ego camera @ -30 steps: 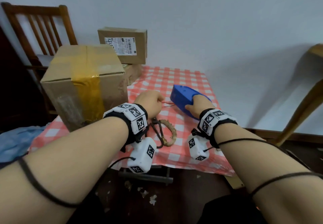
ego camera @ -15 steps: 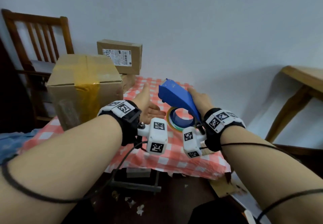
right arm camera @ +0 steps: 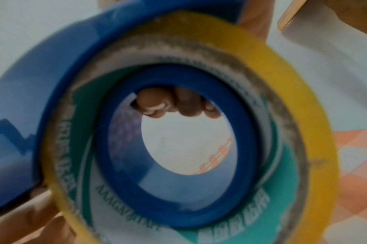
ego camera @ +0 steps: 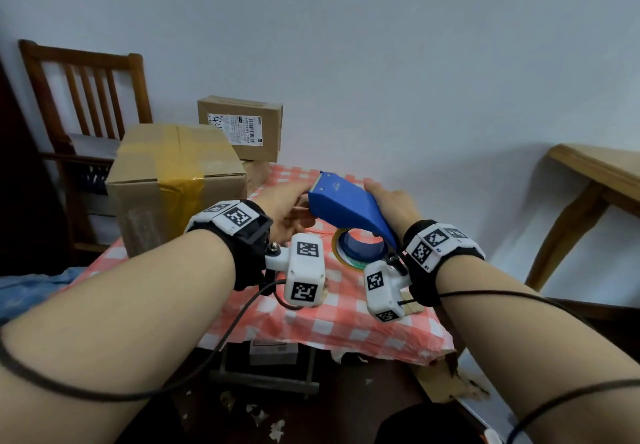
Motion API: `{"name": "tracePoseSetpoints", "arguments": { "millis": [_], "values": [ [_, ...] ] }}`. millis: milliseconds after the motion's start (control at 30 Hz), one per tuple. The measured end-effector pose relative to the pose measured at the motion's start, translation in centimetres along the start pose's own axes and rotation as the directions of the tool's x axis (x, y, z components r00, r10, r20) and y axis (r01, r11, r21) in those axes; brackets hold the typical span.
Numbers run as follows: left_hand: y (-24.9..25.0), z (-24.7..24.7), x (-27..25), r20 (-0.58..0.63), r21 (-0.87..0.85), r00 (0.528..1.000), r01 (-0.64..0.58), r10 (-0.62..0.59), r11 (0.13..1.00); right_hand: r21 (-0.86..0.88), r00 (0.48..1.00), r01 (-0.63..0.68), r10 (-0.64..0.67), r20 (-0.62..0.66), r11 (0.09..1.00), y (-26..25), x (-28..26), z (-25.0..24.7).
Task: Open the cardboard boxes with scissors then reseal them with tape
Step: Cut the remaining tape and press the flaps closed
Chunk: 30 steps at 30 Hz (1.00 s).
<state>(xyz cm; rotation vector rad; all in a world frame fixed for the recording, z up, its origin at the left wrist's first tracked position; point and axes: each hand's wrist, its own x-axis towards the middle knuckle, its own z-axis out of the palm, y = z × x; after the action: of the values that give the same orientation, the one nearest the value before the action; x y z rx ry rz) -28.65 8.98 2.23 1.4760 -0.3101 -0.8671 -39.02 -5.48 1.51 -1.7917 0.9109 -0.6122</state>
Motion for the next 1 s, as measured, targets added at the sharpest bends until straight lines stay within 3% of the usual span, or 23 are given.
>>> {"name": "tracePoseSetpoints", "arguments": {
  "millis": [267, 433, 567, 833, 1000],
  "values": [
    [-0.1, 0.2, 0.2, -0.067, 0.080, 0.996, -0.058, 0.063, 0.995, -0.076, 1.000, 0.021, -0.022, -0.013, 0.997, 0.0, -0.1, -0.7],
    [0.6, 0.1, 0.0, -0.096, 0.294, 0.976, -0.158, 0.194, 0.943, -0.099, 0.997, 0.066, -0.069, -0.032, 0.993, -0.3, -0.3, -1.3],
    [1.7, 0.7, -0.2, -0.063, 0.495, 0.958, -0.215, 0.281, 0.842, -0.126, 0.991, 0.131, -0.134, -0.021, 0.983, -0.3, -0.3, -1.5],
    [3.7, -0.7, -0.7, -0.161, 0.492, 0.934, -0.204, 0.319, 0.846, -0.353, 0.989, 0.117, -0.143, -0.048, 0.928, 1.5, 0.6, -4.2],
    [4.2, 0.3, -1.2, -0.127, 0.480, 0.953, -0.185, 0.276, 0.857, -0.404, 0.983, 0.135, -0.173, -0.058, 0.905, 1.8, 0.9, -4.6]
  ]
}}
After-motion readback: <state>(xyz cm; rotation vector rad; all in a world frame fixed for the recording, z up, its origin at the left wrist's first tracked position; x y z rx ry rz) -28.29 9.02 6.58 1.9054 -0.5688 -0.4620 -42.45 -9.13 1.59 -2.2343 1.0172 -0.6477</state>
